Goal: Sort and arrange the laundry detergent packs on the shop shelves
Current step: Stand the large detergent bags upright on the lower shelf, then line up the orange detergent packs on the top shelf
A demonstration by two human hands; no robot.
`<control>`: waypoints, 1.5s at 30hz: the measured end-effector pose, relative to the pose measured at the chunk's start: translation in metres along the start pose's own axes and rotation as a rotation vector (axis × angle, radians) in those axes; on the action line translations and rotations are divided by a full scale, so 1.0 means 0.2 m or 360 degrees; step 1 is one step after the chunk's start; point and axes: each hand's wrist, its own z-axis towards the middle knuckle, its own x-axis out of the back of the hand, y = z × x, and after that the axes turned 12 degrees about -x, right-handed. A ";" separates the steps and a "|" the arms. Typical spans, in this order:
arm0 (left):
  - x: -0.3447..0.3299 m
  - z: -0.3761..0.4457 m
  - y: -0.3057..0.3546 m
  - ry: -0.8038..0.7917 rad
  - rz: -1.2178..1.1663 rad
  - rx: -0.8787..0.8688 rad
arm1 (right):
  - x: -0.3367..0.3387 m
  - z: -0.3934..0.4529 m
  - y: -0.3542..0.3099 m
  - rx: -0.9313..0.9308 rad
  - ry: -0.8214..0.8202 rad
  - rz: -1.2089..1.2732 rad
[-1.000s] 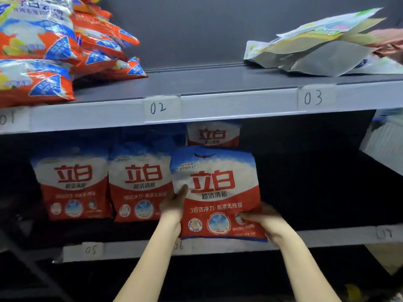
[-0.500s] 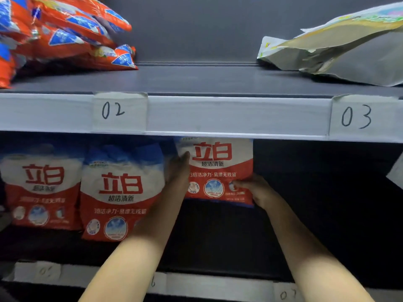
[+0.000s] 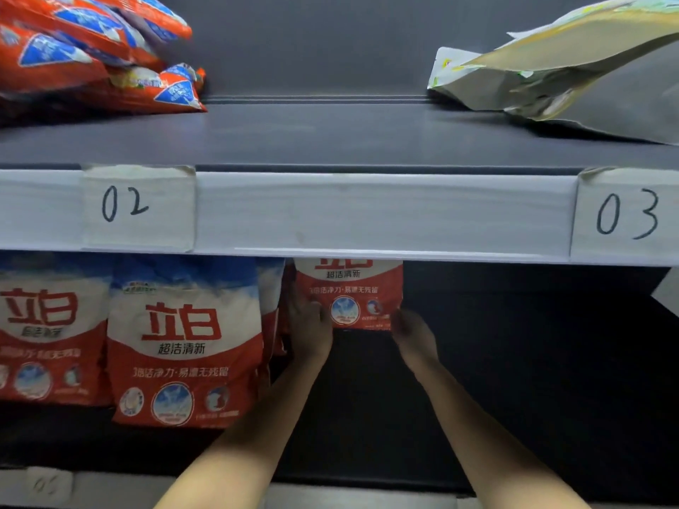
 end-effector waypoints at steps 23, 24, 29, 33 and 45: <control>0.87 -0.35 0.21 -0.1377 0.0525 -0.0552 | -0.14 -1.08 -0.18 0.0311 0.0167 -0.0726; 0.96 -0.35 0.25 -0.1372 0.0548 -0.0628 | -0.13 -1.17 -0.24 0.0384 0.0224 -0.0681; 1.45 -0.28 0.45 -0.1032 0.0677 -0.1140 | 0.01 -1.58 -0.58 0.0669 0.0387 -0.0556; 1.85 -0.16 0.60 -0.0718 0.0620 -0.1359 | 0.13 -1.83 -0.90 0.0995 0.0538 -0.0433; 2.54 0.36 0.61 0.0052 0.0595 -0.0875 | -0.08 -1.79 -1.74 0.1058 0.0161 -0.0176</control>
